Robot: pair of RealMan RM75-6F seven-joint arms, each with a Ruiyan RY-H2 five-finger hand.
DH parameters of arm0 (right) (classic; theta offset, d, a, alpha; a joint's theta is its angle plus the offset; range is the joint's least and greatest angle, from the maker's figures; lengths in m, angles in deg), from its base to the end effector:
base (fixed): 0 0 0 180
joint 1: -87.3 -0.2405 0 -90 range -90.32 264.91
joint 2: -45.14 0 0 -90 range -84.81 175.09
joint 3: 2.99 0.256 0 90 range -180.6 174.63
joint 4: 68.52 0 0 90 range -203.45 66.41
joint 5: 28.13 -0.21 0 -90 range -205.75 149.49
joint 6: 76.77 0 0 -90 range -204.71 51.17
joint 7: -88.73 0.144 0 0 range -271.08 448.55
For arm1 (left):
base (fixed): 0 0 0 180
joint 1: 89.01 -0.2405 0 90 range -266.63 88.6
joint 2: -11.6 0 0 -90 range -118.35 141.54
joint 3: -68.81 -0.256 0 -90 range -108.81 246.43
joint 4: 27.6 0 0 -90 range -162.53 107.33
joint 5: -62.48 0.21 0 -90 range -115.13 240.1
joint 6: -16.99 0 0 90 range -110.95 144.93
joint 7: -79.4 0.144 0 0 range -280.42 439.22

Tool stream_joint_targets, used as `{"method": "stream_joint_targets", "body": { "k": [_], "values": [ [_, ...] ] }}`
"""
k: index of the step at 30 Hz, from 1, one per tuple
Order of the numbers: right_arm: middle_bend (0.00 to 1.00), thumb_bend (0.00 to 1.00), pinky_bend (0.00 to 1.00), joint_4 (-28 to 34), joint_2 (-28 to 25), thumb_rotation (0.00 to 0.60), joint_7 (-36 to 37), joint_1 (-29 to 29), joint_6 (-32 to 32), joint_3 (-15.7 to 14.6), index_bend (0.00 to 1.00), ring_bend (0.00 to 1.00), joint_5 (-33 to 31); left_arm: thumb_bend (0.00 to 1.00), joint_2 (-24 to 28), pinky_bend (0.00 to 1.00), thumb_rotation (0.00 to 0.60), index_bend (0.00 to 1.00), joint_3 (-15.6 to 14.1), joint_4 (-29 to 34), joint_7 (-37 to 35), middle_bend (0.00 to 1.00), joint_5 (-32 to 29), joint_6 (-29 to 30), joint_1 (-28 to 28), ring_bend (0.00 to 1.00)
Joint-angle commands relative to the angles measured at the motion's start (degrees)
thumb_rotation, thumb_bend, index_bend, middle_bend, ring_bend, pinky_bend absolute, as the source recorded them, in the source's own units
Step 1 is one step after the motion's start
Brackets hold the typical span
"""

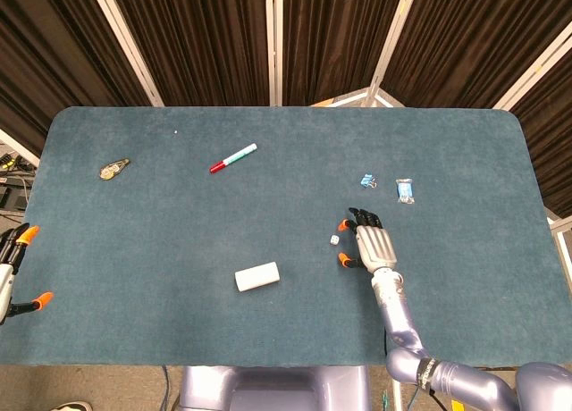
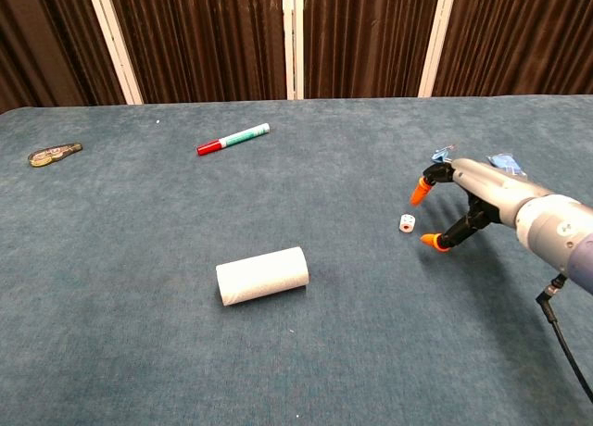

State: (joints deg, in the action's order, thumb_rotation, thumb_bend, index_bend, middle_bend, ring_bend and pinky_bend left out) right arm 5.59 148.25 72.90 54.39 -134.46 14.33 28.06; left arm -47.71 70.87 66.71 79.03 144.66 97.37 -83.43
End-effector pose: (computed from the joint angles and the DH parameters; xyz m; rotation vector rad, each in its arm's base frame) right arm -0.1916 -0.3303 -0.0602 1.4720 -1.3254 0.9450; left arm -0.3227 0.1812 0.1745 -1.3935 -0.9590 -0.7950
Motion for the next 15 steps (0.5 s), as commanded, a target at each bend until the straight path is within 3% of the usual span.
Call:
{"method": "stream_joint_targets", "body": {
  "k": [1, 15],
  "values": [
    [0.08, 0.2, 0.0, -1.2, 0.9, 0.6, 0.4, -0.6, 0.4, 0.1, 0.39, 0.0, -0.5, 0.07, 0.0, 0.0, 0.6, 0.0, 0.0, 0.0, 0.0, 0.0, 0.0, -0.1, 0.1, 0.0],
    [0.1, 0.24, 0.0, -4.6, 3.7, 0.6, 1.0, -2.5, 1.1, 0.6, 0.43, 0.0, -1.6, 0.07, -0.2, 0.0, 0.6, 0.0, -0.2, 0.0, 0.3, 0.0, 0.2, -0.1, 0.1, 0.0]
  ]
}}
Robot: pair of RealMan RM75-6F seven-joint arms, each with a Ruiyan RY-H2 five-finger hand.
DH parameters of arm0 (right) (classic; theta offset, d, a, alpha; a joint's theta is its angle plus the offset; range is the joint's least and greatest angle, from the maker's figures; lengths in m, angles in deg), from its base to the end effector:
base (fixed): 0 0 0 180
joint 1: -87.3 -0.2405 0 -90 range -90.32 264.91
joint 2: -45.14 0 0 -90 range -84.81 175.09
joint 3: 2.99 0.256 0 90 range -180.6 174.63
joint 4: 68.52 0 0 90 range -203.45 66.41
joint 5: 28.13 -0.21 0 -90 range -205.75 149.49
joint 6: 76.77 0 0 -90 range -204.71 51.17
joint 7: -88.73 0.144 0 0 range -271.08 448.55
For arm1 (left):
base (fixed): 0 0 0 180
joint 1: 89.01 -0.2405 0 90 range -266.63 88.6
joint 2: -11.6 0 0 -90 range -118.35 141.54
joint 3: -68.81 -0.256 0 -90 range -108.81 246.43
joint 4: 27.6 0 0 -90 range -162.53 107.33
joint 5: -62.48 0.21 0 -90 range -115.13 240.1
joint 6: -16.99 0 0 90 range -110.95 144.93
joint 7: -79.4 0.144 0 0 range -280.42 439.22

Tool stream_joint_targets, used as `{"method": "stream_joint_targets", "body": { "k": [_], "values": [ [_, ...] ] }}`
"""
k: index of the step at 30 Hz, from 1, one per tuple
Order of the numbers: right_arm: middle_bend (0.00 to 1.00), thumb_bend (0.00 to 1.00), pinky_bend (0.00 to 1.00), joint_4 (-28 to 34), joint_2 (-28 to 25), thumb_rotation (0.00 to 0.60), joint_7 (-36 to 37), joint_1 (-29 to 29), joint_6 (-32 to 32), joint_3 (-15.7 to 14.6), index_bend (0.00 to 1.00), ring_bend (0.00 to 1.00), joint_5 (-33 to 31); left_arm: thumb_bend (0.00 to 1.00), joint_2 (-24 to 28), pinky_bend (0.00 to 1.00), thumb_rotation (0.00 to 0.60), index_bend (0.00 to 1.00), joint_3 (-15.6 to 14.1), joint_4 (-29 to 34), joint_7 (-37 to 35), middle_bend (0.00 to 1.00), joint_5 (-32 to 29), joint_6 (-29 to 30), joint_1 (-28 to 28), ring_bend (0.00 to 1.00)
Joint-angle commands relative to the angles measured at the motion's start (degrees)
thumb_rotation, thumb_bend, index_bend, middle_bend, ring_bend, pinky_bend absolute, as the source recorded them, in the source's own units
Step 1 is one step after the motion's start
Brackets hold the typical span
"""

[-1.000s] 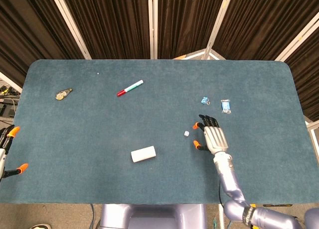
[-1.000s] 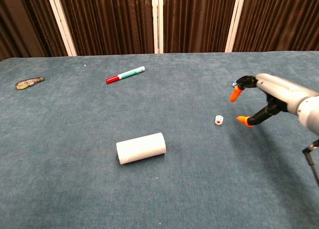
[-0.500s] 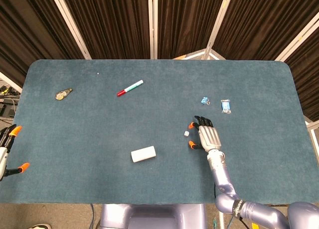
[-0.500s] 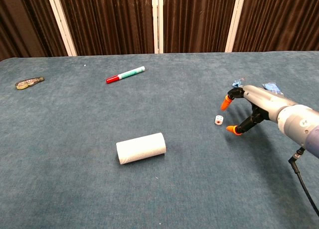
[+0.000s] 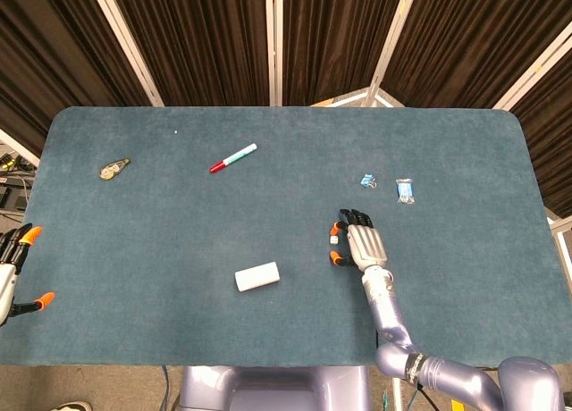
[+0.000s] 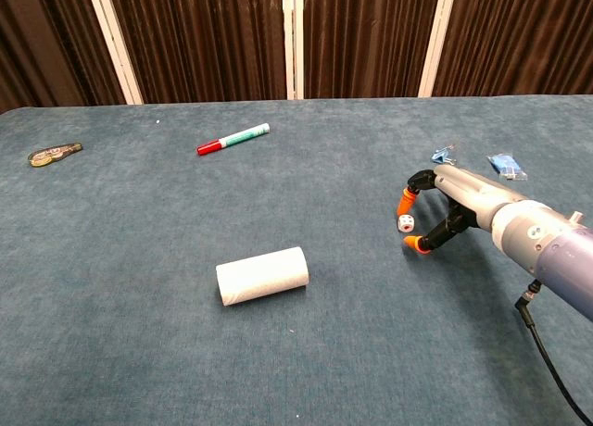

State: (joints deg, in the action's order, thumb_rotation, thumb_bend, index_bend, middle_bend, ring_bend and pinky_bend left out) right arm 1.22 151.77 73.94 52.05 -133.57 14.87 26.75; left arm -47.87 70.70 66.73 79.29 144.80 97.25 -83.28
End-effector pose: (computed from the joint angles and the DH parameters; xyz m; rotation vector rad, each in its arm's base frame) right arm -0.1837 -0.3375 -0.0763 1.4659 -1.3488 0.9494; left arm -0.3221 0.1814 0.1727 -1.4009 -0.9591 -0.7934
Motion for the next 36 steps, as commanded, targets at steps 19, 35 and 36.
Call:
{"method": "stream_joint_targets", "body": {
  "k": [19, 35, 36],
  "values": [
    [0.15, 0.38, 0.0, 6.8, -2.9, 0.6, 0.3, 0.4, -4.2, -0.6, 0.53, 0.0, 4.3, 0.07, -0.2, 0.0, 0.6, 0.0, -0.2, -0.1, 0.3, 0.0, 0.1, 0.0, 0.1, 0.0],
    [0.02, 0.2, 0.0, 28.7, -18.8, 0.6, -4.4, 7.7, -14.8, -4.8, 0.25, 0.0, 10.5, 0.07, -0.1, 0.0, 0.6, 0.0, -0.7, 0.9, 1.8, 0.0, 1.8, 1.6, -0.4, 0.0],
    [0.02, 0.2, 0.0, 28.7, -19.6, 0.6, -3.1, 8.8, -15.6, -5.8, 0.25, 0.0, 11.6, 0.07, 0.0, 0.0, 0.6, 0.0, -0.8, 1.0, 1.9, 0.0, 2.0, 1.7, -0.5, 0.0]
  ]
}}
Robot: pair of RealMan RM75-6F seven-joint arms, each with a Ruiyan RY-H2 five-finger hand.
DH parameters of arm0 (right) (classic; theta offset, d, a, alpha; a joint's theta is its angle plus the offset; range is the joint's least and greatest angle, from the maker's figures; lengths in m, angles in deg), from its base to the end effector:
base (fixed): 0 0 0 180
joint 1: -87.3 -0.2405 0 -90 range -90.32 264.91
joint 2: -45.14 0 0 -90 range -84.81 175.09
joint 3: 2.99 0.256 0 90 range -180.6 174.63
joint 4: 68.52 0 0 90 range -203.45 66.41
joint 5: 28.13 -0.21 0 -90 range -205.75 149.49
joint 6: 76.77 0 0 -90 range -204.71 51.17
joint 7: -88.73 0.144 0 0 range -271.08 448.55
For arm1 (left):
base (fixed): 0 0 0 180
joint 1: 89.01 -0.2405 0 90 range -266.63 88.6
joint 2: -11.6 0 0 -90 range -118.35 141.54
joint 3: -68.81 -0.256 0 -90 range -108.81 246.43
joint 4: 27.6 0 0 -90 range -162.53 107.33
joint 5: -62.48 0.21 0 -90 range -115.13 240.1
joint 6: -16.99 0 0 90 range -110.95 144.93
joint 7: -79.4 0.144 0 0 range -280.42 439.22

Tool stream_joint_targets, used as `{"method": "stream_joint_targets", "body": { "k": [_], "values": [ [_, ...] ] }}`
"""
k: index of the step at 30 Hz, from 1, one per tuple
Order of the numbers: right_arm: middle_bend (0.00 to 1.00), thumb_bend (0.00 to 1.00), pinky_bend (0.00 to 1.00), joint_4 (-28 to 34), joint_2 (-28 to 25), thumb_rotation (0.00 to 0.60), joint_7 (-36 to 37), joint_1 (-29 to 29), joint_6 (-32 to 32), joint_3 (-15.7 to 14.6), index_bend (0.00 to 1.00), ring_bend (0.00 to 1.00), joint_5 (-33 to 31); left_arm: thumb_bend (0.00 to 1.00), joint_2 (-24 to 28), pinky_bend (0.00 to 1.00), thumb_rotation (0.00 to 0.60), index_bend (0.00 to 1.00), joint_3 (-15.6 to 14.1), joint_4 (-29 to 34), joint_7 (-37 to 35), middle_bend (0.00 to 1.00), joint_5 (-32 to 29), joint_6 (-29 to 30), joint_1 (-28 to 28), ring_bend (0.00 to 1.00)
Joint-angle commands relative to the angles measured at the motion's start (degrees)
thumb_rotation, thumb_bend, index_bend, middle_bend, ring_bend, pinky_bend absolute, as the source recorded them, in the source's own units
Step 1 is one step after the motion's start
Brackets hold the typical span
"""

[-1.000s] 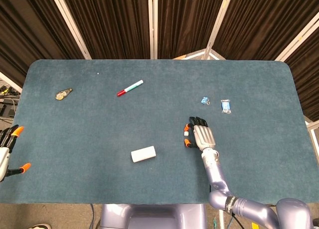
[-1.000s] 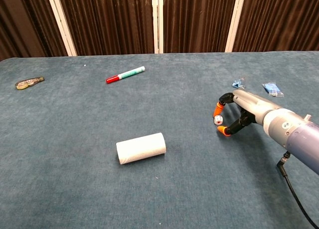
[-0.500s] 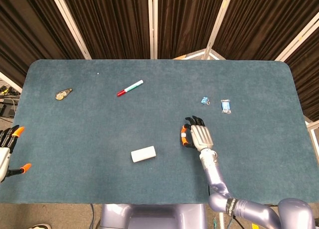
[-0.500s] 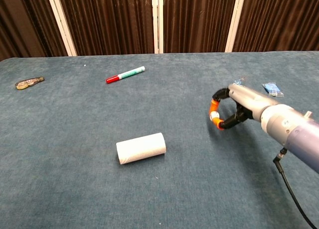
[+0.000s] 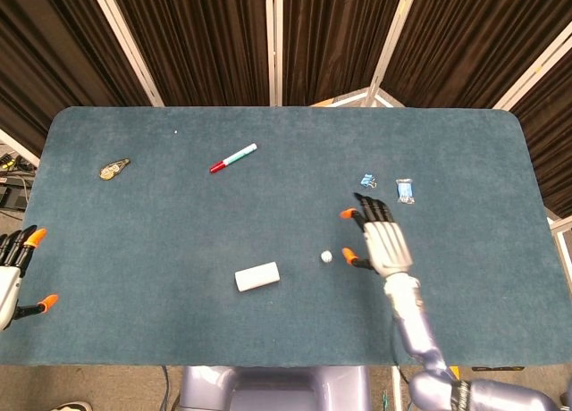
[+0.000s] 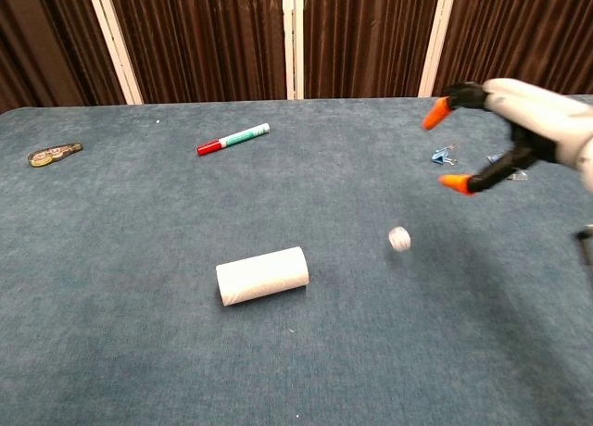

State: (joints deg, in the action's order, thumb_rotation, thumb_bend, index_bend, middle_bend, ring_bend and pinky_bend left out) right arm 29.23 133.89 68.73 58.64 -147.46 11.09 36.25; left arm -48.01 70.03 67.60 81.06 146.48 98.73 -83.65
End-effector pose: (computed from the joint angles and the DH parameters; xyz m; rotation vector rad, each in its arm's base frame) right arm -0.1618 -0.2968 0.0212 1.4845 -1.1352 1.1187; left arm -0.3158 0.1769 0.1702 -1.4241 -0.9302 -0.7995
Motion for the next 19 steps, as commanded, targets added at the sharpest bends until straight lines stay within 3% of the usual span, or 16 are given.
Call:
{"method": "stream_joint_targets", "body": {
  "k": [1, 6, 10, 19],
  "values": [
    [0.02, 0.2, 0.0, 0.4, -2.5, 0.6, 3.5, 3.4, -2.4, -3.1, 0.25, 0.0, 3.3, 0.07, 0.2, 0.0, 0.6, 0.0, -0.2, 0.3, 0.1, 0.0, 0.6, 0.5, -0.2, 0.0],
    [0.01, 0.2, 0.0, -2.6, -7.0, 0.6, 13.6, 9.5, -6.7, -8.3, 0.24, 0.0, 9.6, 0.07, 0.4, 0.0, 0.6, 0.0, -0.4, 0.7, 0.0, 0.0, 1.4, 1.4, -0.6, 0.0],
    [0.0, 0.2, 0.0, -4.0, -12.7, 0.6, 19.3, 15.1, -15.2, -12.8, 0.22, 0.0, 19.2, 0.07, 0.3, 0.0, 0.6, 0.0, -0.6, 1.0, 0.8, 0.0, 2.1, 1.8, -0.6, 0.0],
    [0.0, 0.18, 0.0, -7.9, -14.6, 0.6, 21.3, 18.9, -20.1, -14.4, 0.14, 0.0, 24.0, 0.07, -0.1, 0.0, 0.6, 0.0, -0.7, 0.7, 1.2, 0.0, 2.0, 1.6, -0.7, 0.0]
  ]
}}
